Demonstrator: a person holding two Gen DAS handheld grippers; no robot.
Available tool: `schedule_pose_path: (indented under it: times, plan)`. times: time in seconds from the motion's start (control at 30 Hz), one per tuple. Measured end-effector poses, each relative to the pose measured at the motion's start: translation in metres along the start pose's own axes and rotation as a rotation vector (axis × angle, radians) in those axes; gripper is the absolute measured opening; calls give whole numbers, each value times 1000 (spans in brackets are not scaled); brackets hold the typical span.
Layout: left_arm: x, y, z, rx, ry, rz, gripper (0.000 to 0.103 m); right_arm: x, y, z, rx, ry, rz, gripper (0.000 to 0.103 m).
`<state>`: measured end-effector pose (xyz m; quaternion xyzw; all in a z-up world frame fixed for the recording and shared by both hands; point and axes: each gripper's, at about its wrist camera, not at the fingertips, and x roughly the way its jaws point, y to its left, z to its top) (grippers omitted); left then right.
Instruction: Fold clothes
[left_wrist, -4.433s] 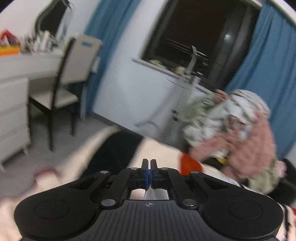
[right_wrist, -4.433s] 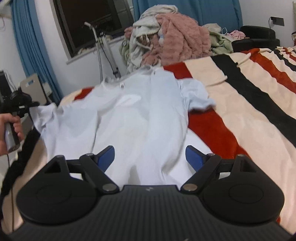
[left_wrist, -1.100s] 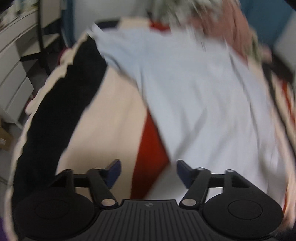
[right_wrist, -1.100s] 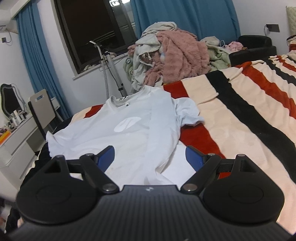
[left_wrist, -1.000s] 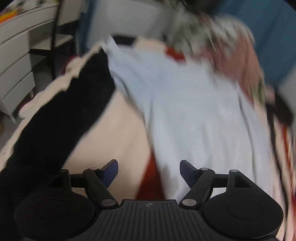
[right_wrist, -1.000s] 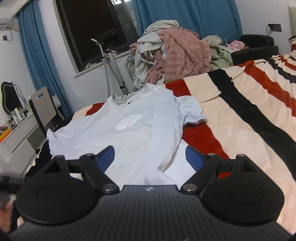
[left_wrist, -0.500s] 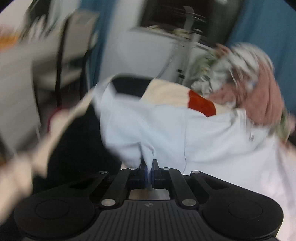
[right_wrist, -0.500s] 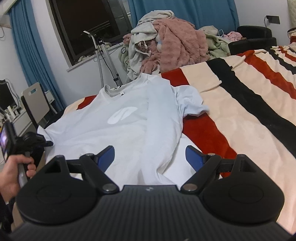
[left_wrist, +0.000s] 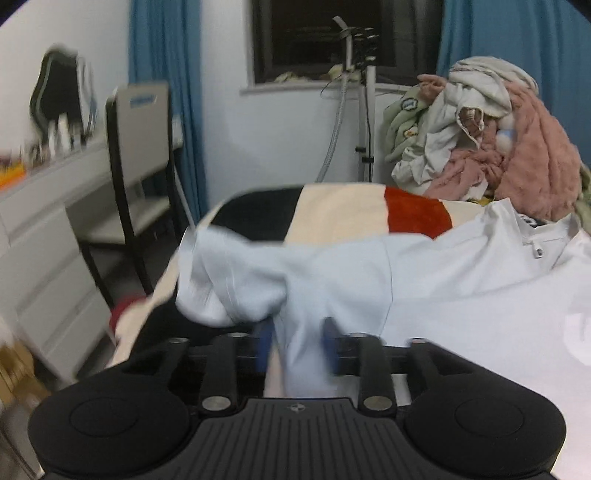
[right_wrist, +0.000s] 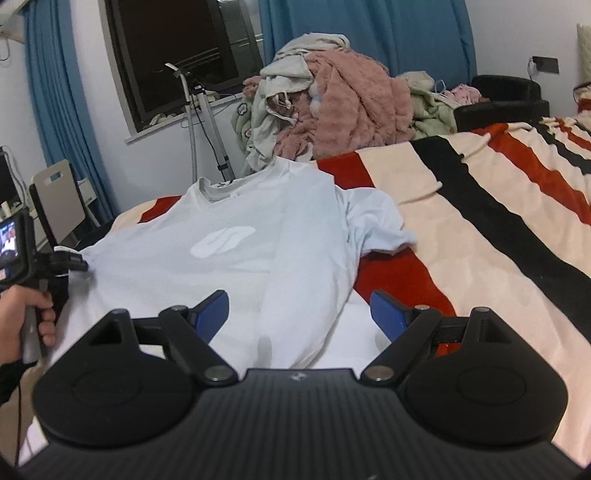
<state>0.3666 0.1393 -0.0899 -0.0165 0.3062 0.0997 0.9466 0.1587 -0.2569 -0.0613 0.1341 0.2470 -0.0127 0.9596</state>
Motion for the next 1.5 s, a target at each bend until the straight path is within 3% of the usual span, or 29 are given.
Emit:
schedule_pose_path:
  times: [0.03,0.1,0.13,0.23,0.43,0.57,0.73,0.9,1.23,1.33,1.5]
  plan:
    - [-12,9,-6,-27,6,-27,49,-1,1,0,-5,-5,6,85]
    - [-35,20,-17,-19,-8,-68,85,-3,5,1,-22,-21,13,85]
    - [-44,18,-22,12,-25,-62,90,-4,6,2,-31,-29,16,85]
    - [-77,9,-38,87,-36,-67,91,-12,10,2,-59,-55,17,85]
    - [-171,-23,-59,141,-48,-190,98,-29,15,-1,-114,-101,8,85]
    - [-238,-44,-76,126,-109,-295,103,-43,17,-3,-137,-126,9,85]
    - [-289,-57,-120,85,-154,-309,103,-65,25,-6,-167,-177,22,85]
    - [-300,-64,-144,88,-131,-319,103,-66,29,-7,-172,-187,38,85]
    - [-281,-50,-142,6,-72,-285,103,-52,14,-6,-49,-138,67,85]
    - [-282,-51,-139,-6,-62,-318,103,-43,4,-2,0,-138,44,85]
    - [-284,-60,-145,29,-79,-288,103,-17,-16,4,90,-138,8,85]
